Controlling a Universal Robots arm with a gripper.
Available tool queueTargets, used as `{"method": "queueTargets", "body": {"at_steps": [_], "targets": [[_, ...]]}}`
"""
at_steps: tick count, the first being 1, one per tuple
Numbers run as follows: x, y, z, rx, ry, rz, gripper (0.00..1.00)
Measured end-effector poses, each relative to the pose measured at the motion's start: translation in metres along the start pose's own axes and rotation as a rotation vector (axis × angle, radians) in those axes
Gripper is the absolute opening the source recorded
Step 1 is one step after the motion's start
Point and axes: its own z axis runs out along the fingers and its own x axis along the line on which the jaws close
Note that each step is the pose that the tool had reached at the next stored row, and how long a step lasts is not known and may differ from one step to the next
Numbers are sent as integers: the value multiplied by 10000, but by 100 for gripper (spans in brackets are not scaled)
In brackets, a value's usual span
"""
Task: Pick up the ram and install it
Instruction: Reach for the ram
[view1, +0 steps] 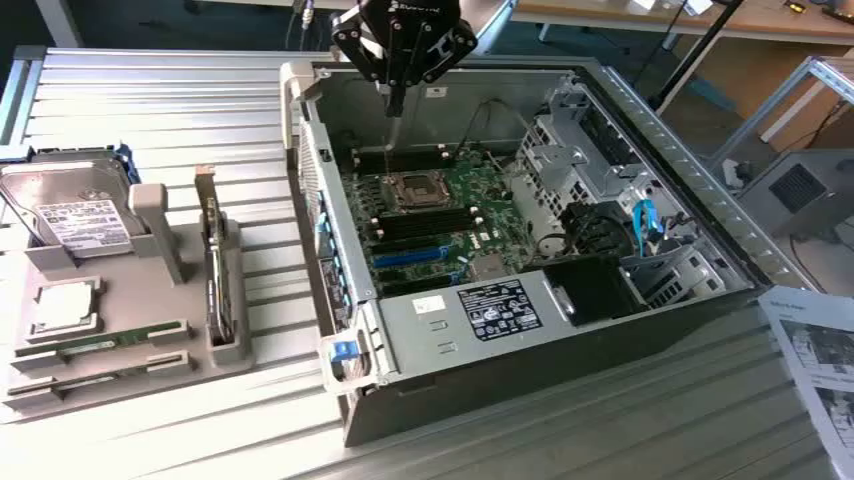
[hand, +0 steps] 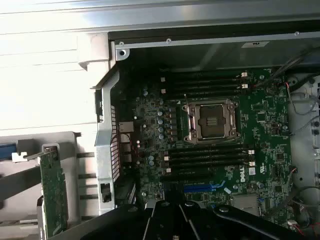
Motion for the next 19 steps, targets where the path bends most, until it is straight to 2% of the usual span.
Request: {"method": "queueTargets", "body": {"at_steps": [12,19], "targets": [[10,-1,0,-1,-1,1,11],[101,-8,-3,-1,0,0,11]]}}
